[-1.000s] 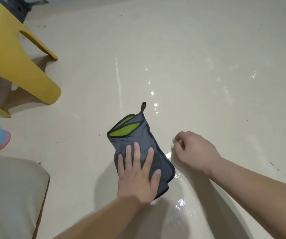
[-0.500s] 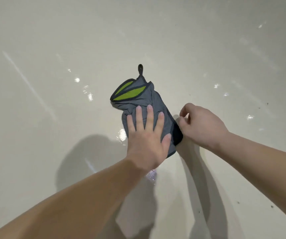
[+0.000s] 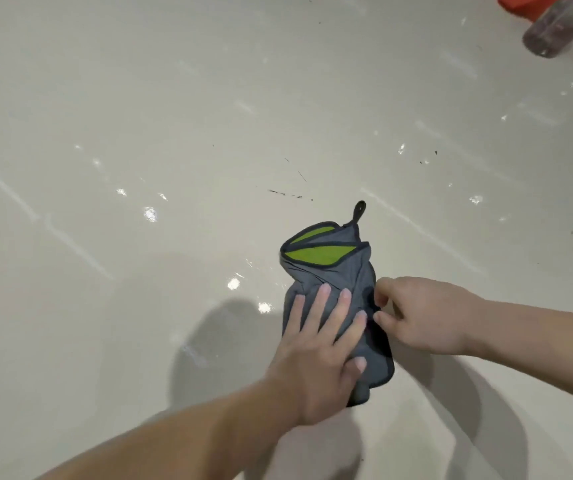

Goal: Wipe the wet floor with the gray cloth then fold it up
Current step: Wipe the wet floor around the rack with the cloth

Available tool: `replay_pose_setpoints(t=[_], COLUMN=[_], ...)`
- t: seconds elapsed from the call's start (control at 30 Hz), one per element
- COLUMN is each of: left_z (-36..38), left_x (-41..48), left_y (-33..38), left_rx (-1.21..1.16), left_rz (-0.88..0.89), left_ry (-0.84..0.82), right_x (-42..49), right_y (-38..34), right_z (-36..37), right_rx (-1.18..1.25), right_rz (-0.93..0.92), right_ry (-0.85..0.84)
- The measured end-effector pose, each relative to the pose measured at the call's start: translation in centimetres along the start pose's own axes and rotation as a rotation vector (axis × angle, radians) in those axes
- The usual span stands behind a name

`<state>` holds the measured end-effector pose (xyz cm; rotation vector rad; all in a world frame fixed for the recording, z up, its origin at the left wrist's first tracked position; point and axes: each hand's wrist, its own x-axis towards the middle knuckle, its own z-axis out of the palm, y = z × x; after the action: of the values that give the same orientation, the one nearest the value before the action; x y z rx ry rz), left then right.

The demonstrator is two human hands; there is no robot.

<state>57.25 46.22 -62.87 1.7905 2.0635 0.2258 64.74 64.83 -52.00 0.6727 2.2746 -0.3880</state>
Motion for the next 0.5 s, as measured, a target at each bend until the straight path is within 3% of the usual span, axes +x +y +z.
replay_pose_setpoints(t=[0.13,0.27,0.4,0.5], left_z=[-3.0,-5.8,-6.7,-8.7], left_x=[0.4,-0.9,-2.7,-3.0], left_y=[-0.9,-0.2,1.2,3.3], left_rx=[-0.125,-0.089,-0.071,0.018], left_rz=[-0.07,-0.182,-0.321,-0.333], left_ry=[-0.006,0.012,-0.038,-0.142], right_x=[-1.6,0.6,3.4,4.3], right_y=[1.2,-1.2,-3.5,-2.8], right_z=[2.8,6.0,9.9,11.1], right_rx=[0.132,0.247,0.22,0.098], right_rz=[-0.194,-0.462,-0.4,-0.369], right_ry=[0.163,0.284,0.225,0.31])
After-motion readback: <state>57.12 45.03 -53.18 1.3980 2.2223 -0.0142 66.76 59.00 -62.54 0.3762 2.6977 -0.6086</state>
